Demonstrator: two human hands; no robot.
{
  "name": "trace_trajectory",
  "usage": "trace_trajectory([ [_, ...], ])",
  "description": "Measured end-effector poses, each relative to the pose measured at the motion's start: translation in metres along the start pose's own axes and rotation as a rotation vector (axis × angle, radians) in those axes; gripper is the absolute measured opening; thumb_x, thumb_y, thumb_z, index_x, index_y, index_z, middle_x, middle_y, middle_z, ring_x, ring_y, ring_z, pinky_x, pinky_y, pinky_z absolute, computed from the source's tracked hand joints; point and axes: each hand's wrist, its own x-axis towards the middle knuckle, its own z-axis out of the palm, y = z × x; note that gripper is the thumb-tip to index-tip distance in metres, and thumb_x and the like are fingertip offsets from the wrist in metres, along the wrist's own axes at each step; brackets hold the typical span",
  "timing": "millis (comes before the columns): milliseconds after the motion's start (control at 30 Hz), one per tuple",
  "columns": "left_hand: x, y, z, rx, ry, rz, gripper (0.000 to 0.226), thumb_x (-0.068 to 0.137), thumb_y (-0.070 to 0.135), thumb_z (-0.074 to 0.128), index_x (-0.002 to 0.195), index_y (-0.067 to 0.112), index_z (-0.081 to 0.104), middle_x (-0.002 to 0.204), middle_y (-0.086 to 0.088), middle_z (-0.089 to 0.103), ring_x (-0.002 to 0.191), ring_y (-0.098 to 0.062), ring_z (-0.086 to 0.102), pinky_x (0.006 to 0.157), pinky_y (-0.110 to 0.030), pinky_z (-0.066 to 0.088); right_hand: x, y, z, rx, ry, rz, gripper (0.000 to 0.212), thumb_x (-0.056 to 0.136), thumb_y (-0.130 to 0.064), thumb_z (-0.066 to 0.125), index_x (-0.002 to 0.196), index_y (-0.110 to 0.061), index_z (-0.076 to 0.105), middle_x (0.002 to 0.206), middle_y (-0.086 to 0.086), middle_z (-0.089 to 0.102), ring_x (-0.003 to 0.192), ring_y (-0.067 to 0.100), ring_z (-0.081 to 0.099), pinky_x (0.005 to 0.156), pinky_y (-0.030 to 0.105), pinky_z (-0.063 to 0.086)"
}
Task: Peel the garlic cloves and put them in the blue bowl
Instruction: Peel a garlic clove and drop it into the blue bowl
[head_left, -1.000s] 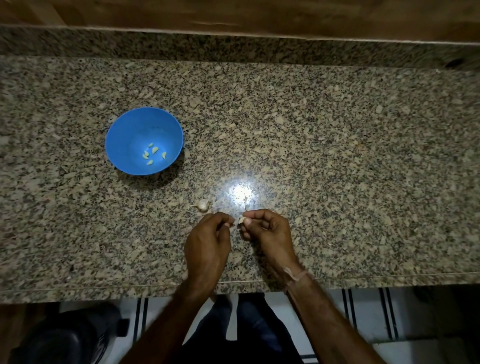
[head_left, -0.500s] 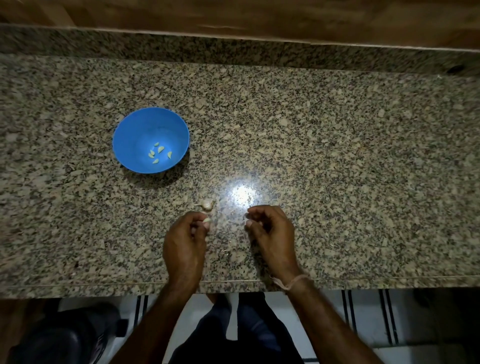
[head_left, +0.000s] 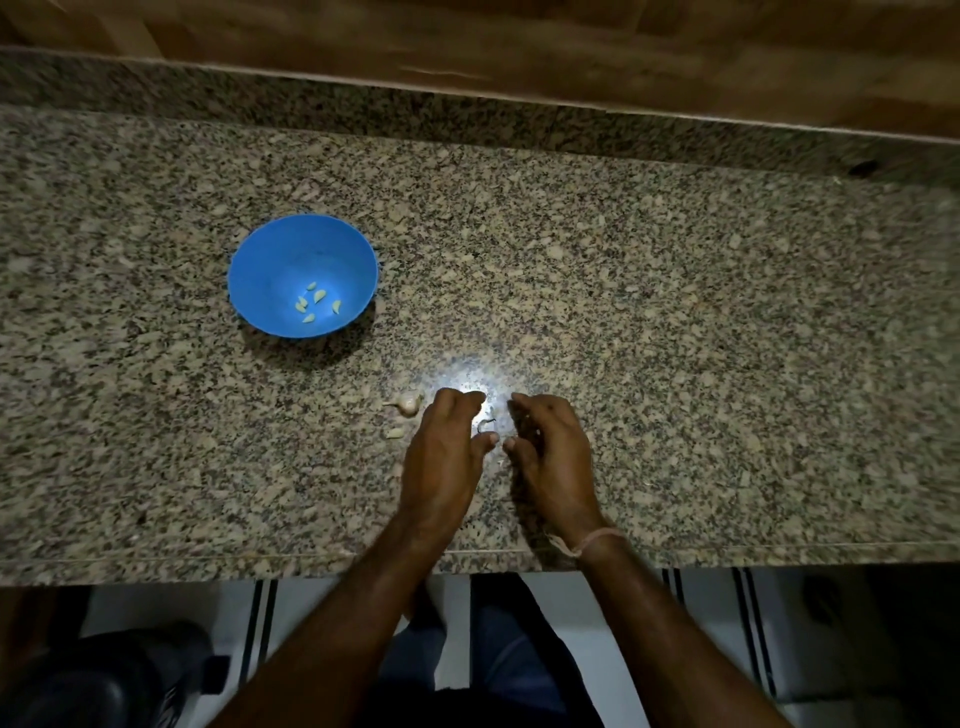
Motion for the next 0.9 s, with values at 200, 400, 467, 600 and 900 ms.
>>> trace_trajectory([
  [200, 0.006, 0.002, 0.014, 0.062, 0.039, -0.067, 0.009, 0.093, 0.008, 0.069, 0.098, 0.016, 0.068, 0.091, 0.0, 0.056, 0.087, -0.022, 0.056, 0.067, -0.036, 0.042, 0.02, 0.016, 0.006, -0.239, -0.143, -0.188, 0.036, 0.094, -0.003, 0.072, 0.129, -0.013, 0.07, 0.121, -0.002, 0.058, 0.111, 0.011, 0.049, 0.089, 0.004, 0.037],
  [400, -0.002, 0.004, 0.018, 0.036, 0.154, -0.181, 0.014, 0.094, 0.009, 0.065, 0.084, 0.02, 0.066, 0.083, 0.003, 0.058, 0.077, -0.017, 0.055, 0.06, -0.032, 0.036, 0.032, 0.032, 0.007, -0.301, -0.182, -0.36, 0.005, 0.095, -0.014, 0.071, 0.09, -0.016, 0.07, 0.091, -0.003, 0.06, 0.088, 0.02, 0.053, 0.071, 0.042, 0.048],
  [467, -0.006, 0.008, 0.016, 0.01, 0.225, -0.213, 0.019, 0.095, 0.011, 0.065, 0.082, 0.025, 0.064, 0.082, 0.009, 0.06, 0.076, -0.013, 0.056, 0.06, -0.032, 0.041, 0.036, 0.035, 0.006, -0.3, -0.209, -0.37, 0.011, 0.091, -0.006, 0.067, 0.085, -0.015, 0.067, 0.086, -0.002, 0.059, 0.084, 0.022, 0.053, 0.068, 0.045, 0.048],
  [600, -0.016, 0.013, 0.005, -0.103, 0.381, -0.329, 0.02, 0.097, 0.013, 0.065, 0.084, 0.028, 0.067, 0.083, 0.012, 0.066, 0.077, -0.005, 0.061, 0.062, -0.028, 0.047, 0.04, 0.031, -0.001, -0.109, -0.213, -0.219, 0.018, 0.09, -0.004, 0.069, 0.08, -0.019, 0.066, 0.082, -0.006, 0.061, 0.082, 0.018, 0.059, 0.073, 0.042, 0.051],
  [900, -0.047, 0.0, -0.002, -0.142, 0.486, -0.423, 0.016, 0.095, 0.004, 0.068, 0.09, 0.019, 0.071, 0.092, -0.002, 0.069, 0.082, 0.002, 0.06, 0.067, -0.004, 0.038, 0.011, 0.043, -0.033, -0.069, -0.134, -0.161, 0.017, 0.094, -0.001, 0.071, 0.085, -0.016, 0.072, 0.088, -0.006, 0.064, 0.086, 0.011, 0.063, 0.077, 0.035, 0.054],
])
